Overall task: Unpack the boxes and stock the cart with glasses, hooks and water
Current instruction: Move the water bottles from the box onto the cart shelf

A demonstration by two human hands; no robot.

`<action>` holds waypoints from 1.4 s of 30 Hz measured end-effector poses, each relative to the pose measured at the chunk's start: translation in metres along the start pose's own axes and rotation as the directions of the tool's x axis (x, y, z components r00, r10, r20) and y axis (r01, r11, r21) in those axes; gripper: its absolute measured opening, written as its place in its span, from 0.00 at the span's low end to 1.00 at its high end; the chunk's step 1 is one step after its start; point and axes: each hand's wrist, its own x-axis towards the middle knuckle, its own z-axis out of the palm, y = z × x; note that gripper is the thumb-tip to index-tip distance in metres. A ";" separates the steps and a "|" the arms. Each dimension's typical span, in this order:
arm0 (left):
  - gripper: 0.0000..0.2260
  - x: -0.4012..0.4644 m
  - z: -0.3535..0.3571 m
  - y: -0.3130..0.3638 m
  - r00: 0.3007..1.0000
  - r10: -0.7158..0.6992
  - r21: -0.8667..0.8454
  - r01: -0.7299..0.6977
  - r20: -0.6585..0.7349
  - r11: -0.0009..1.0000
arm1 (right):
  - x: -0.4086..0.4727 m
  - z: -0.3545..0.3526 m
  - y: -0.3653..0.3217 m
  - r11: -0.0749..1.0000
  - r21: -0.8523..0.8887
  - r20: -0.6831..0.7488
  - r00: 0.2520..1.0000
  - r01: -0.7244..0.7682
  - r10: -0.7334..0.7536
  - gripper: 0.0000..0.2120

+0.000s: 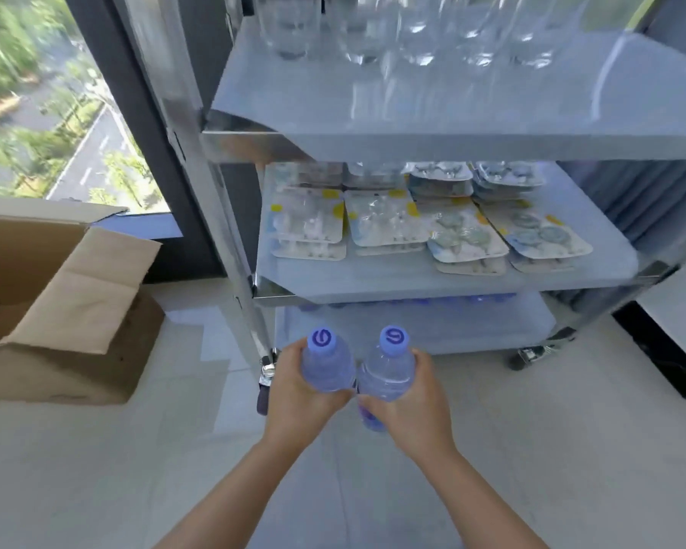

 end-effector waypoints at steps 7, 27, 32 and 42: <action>0.10 0.091 0.038 -0.105 0.993 0.087 0.138 -0.075 -0.081 0.988 | 0.107 0.088 0.096 0.988 -0.022 0.093 0.984 0.152 -0.149 0.29; 0.20 0.207 0.056 -0.142 0.927 0.259 0.132 -0.231 -0.272 0.964 | 0.234 0.147 0.090 0.911 0.106 0.008 0.916 0.398 -0.401 0.26; 0.19 0.213 0.057 -0.150 0.907 0.334 0.124 -0.312 -0.258 0.942 | 0.229 0.155 0.101 0.880 0.187 -0.097 0.900 0.436 -0.425 0.31; 0.23 0.225 0.056 -0.163 0.896 0.369 0.138 -0.344 -0.247 0.929 | 0.224 0.170 0.112 0.906 0.116 -0.154 0.908 0.408 -0.389 0.42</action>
